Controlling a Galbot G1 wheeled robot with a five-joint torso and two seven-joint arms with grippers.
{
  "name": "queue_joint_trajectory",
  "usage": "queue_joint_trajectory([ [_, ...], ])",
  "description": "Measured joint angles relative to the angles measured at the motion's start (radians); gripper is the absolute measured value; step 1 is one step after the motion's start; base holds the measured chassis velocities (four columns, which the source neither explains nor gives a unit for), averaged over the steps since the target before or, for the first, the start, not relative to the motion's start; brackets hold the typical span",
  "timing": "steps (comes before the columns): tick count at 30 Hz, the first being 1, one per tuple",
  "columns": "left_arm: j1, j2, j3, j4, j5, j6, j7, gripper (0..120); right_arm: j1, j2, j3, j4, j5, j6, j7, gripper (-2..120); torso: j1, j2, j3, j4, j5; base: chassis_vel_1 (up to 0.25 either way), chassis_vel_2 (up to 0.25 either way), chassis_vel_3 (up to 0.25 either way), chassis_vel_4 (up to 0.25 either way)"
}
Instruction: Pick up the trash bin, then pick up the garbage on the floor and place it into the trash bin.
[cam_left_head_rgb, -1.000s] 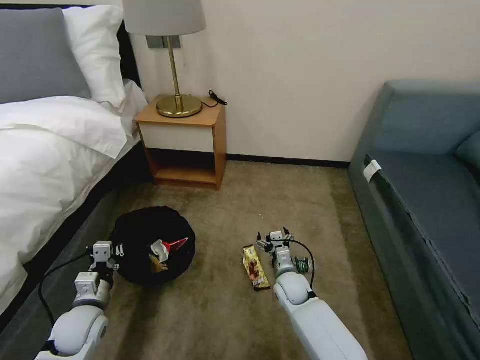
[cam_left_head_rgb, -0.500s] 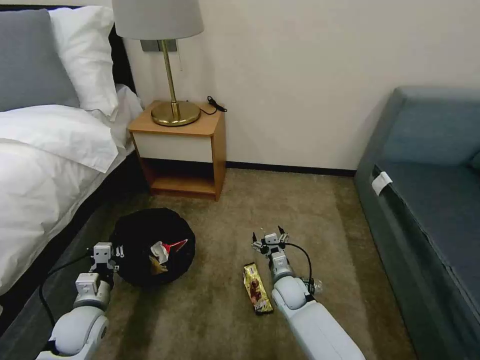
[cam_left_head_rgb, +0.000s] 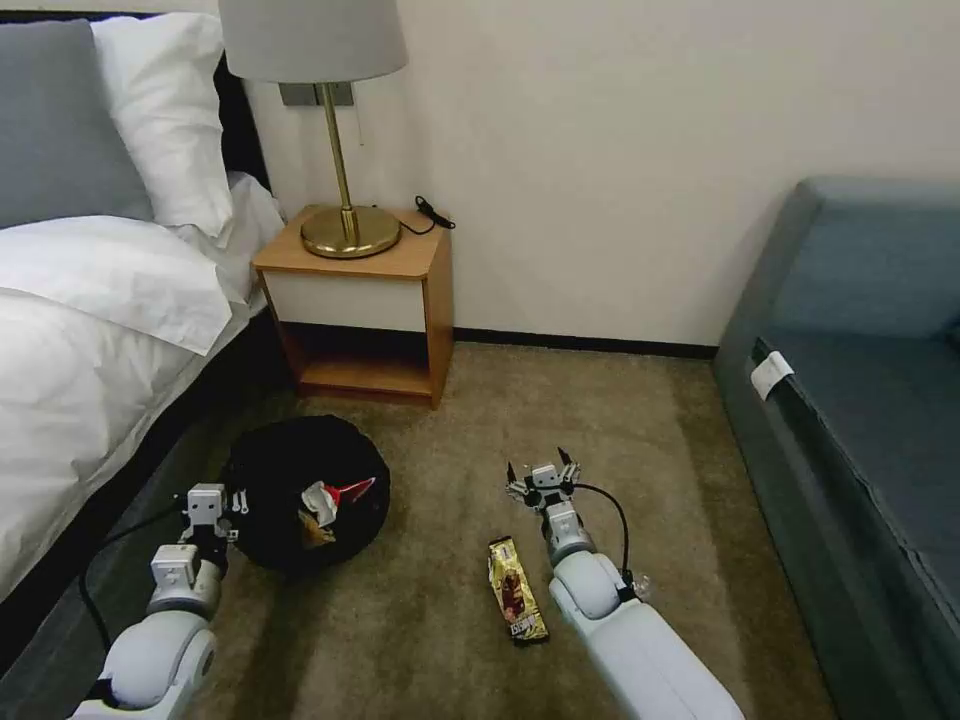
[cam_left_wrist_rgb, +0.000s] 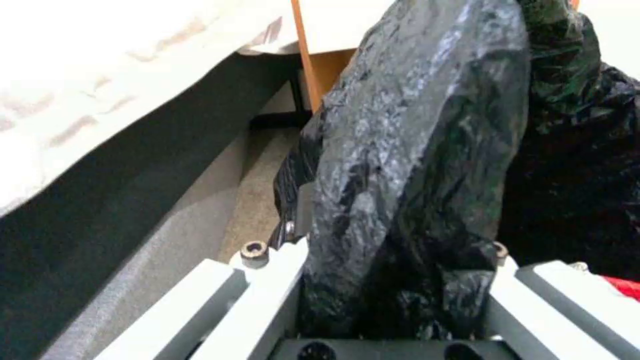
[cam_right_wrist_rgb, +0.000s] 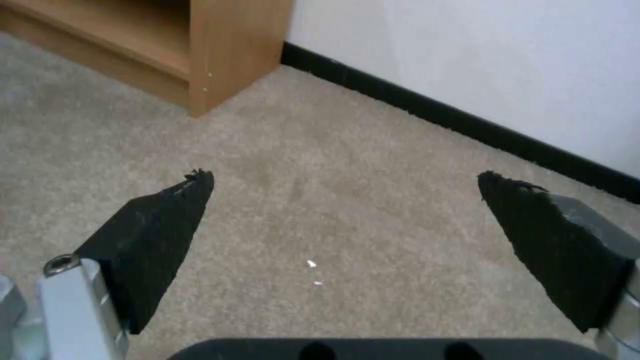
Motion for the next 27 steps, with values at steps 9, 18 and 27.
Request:
queue_joint_trajectory([
  [9, -0.003, -0.009, -0.012, 0.000, 0.005, 0.006, -0.012, 4, 0.055, -0.059, -0.009, 0.089, 0.098, -0.168, -0.094, 100, 0.000, 0.000, 0.000, 0.0001, 0.0000, 0.000, 0.000, 0.000, 0.000],
  [18, -0.014, -0.013, -0.005, 0.008, 0.009, 0.010, -0.010, 4, 0.074, -0.126, -0.035, 0.145, 0.169, -0.386, -0.274, 100, 0.000, 0.000, 0.000, 0.0001, 0.0000, 0.000, 0.000, 0.000, 0.000],
  [27, -0.023, -0.012, -0.004, 0.012, 0.011, 0.014, -0.006, 4, 0.063, -0.129, -0.065, 0.141, 0.199, -0.511, -0.441, 100, 0.000, 0.000, 0.000, 0.0000, 0.0000, 0.000, 0.000, 0.000, 0.000],
])
